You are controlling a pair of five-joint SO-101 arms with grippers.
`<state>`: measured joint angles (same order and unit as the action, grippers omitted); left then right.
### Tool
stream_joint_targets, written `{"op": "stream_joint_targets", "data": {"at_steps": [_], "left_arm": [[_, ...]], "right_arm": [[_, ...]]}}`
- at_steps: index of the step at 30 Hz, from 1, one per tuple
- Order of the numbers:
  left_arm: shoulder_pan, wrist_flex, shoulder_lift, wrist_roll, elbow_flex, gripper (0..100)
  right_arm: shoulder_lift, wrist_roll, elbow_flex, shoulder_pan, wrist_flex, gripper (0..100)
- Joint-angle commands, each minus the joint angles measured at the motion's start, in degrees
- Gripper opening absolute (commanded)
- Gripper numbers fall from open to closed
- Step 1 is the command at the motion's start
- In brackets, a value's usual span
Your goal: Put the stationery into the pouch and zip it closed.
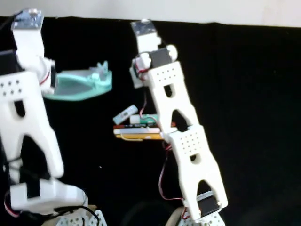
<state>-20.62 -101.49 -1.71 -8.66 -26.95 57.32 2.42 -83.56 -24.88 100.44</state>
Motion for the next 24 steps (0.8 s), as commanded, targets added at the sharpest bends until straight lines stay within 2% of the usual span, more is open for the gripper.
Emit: {"op": "stream_joint_targets", "data": {"at_steps": [1,8,17,24], "left_arm": [[-0.22,0.18,-7.69,1.49,-10.95,1],[0.48,0.18,-15.78,1.41,-16.31,1],[0.31,0.26,-19.74,1.32,-16.31,1],[0.13,0.26,-20.18,1.05,-16.4,1]], "right_arm": [[-0.75,-3.78,-0.22,-1.1,0.57,37.2],[-0.75,-9.93,-0.22,-1.36,0.57,37.2],[2.59,-22.33,5.67,-2.42,0.57,37.2],[3.47,-29.19,7.87,-2.42,0.66,37.2]]}}
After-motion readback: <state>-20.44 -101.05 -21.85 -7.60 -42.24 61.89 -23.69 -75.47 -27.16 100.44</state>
